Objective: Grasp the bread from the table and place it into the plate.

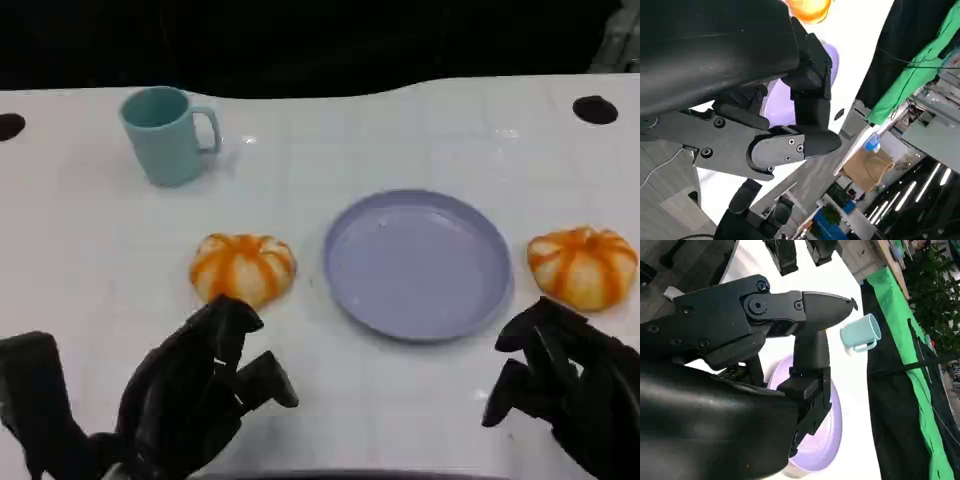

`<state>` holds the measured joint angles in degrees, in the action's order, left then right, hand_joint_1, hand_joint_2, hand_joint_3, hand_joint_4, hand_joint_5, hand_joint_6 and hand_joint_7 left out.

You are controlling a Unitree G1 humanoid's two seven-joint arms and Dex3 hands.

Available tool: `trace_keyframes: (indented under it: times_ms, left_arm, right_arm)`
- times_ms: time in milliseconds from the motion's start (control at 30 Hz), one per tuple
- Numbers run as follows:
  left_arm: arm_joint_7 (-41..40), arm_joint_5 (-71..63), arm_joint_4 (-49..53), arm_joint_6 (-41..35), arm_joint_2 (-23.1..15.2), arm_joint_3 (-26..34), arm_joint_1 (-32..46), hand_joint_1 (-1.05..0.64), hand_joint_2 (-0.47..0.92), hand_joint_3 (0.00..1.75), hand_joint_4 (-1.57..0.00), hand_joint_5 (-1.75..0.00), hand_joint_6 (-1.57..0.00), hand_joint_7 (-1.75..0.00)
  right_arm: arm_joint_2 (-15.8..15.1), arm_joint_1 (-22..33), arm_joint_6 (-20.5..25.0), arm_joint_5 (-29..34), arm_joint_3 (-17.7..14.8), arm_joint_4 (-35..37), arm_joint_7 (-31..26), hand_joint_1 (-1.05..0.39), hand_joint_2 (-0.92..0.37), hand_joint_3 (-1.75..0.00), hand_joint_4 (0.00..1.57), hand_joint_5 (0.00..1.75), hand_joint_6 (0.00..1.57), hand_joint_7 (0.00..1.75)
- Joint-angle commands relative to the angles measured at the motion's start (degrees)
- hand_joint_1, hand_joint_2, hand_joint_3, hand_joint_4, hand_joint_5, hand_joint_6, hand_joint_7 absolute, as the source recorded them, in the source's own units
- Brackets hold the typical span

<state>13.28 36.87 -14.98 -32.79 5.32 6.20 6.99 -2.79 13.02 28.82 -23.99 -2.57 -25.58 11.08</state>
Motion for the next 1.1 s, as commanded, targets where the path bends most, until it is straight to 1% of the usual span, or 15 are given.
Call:
trace_keyframes:
  times_ms: [33, 300, 433, 700, 733, 767, 800, 833, 867, 933, 967, 1000, 1033, 1067, 1100]
  left_arm:
    - [-0.49, 0.04, -0.23, 0.14, -0.66, -0.04, -0.23, -0.55, 0.92, 0.49, -0.80, -1.75, -0.54, -1.75]
    - [-0.37, 0.11, 0.20, 0.34, -0.64, 0.18, -0.46, -0.54, 0.92, 0.49, -0.80, -1.75, -0.54, -1.75]
    - [-0.63, 0.28, 0.03, -0.02, -0.62, 0.28, -0.46, -0.55, 0.92, 0.47, -0.80, -1.75, -0.55, -1.75]
    - [0.10, -0.61, 0.39, 1.22, -0.97, -0.13, -0.42, -0.55, 0.92, 0.48, -0.80, -1.75, -0.53, -1.75]
    - [0.59, -1.57, 0.44, 2.29, -1.42, -0.52, -0.55, -0.55, 0.92, 0.48, -0.80, -1.75, -0.53, -1.75]
    - [0.96, -2.26, 0.52, 3.09, -1.75, -0.81, -0.65, -0.57, 0.92, 0.48, -0.72, -1.75, -0.52, -1.61]
    - [1.11, -3.61, 0.32, 4.30, -2.31, -1.38, -0.87, -0.58, 0.92, 0.48, -0.69, -1.75, -0.51, -1.56]
    - [1.18, -4.57, 0.20, 5.19, -2.67, -1.79, -1.00, -0.59, 0.92, 0.43, -0.61, -1.69, -0.46, -1.42]
    - [1.17, -5.11, 0.15, 5.73, -2.84, -2.05, -1.05, -0.60, 0.92, 0.40, -0.56, -1.65, -0.43, -1.32]
    - [1.22, -5.52, 0.26, 6.36, -2.95, -2.31, -1.05, -0.61, 0.92, 0.38, -0.53, -1.63, -0.42, -1.26]
    - [1.98, -10.59, 0.37, 11.14, -5.16, -4.25, -1.72, -0.61, 0.92, 0.38, -0.53, -1.63, -0.42, -1.26]
    - [2.61, -14.53, 0.52, 14.88, -6.75, -5.71, -2.20, -0.54, 0.92, 0.26, -0.40, -1.34, -0.37, -0.89]
    - [3.14, -20.34, 1.02, 19.88, -9.42, -7.74, -2.86, -0.52, 0.92, 0.21, -0.36, -1.23, -0.38, -0.72]
    - [3.40, -24.81, 1.31, 23.26, -11.57, -9.24, -3.34, -0.52, 0.92, 0.16, -0.26, -1.12, -0.38, -0.54]
    - [3.47, -27.20, 1.68, 25.13, -12.63, -9.98, -3.53, -0.52, 0.92, 0.13, -0.21, -1.07, -0.38, -0.44]
  right_arm:
    - [-0.52, -0.01, -0.60, -0.30, -0.46, -0.21, 0.15, -0.45, -0.92, -0.38, 0.63, 1.75, 0.50, 1.60]
    - [-0.32, -0.33, 0.65, -0.28, -0.33, -0.75, -0.97, -0.44, -0.92, -0.38, 0.63, 1.75, 0.49, 1.61]
    - [-0.41, -0.18, -0.49, -0.28, -0.14, -0.45, -0.27, -0.43, -0.92, -0.39, 0.63, 1.75, 0.48, 1.61]
    - [-0.50, -0.15, -0.18, -0.30, -0.21, -0.52, -0.30, -0.44, -0.92, -0.38, 0.63, 1.75, 0.48, 1.61]
    - [-0.41, -0.13, -0.08, -0.24, -0.20, -0.66, -0.54, -0.44, -0.92, -0.38, 0.63, 1.75, 0.48, 1.61]
    - [-0.34, -0.12, 0.00, -0.18, -0.18, -0.76, -0.71, -0.45, -0.92, -0.38, 0.63, 1.75, 0.49, 1.61]
    - [-0.28, -0.12, 0.12, -0.18, -0.19, -0.86, -0.87, -0.45, -0.92, -0.37, 0.63, 1.75, 0.49, 1.61]
    - [-0.25, -0.13, 0.19, -0.20, -0.20, -0.91, -0.97, -0.45, -0.92, -0.37, 0.63, 1.75, 0.49, 1.61]
    - [-0.24, -0.14, 0.23, -0.22, -0.21, -0.93, -1.00, -0.45, -0.92, -0.37, 0.63, 1.75, 0.49, 1.61]
    - [-0.26, -0.14, 0.24, -0.26, -0.19, -0.94, -1.06, -0.45, -0.92, -0.37, 0.63, 1.75, 0.49, 1.61]
    - [-0.22, -0.23, 0.39, -0.41, -0.29, -0.84, -1.16, -0.45, -0.92, -0.37, 0.63, 1.75, 0.49, 1.61]
    - [-0.18, -0.31, 0.51, -0.53, -0.36, -0.78, -1.22, -0.45, -0.92, -0.37, 0.63, 1.75, 0.49, 1.61]
    - [-0.17, -0.35, 0.37, -0.55, -0.36, -0.62, -1.13, -0.45, -0.92, -0.37, 0.63, 1.75, 0.49, 1.61]
    - [-0.17, -0.37, 0.08, -0.61, -0.38, -0.42, -0.88, -0.45, -0.92, -0.37, 0.63, 1.75, 0.49, 1.61]
    - [-0.18, -0.36, -0.15, -0.63, -0.38, -0.29, -0.69, -0.45, -0.92, -0.37, 0.63, 1.75, 0.49, 1.61]
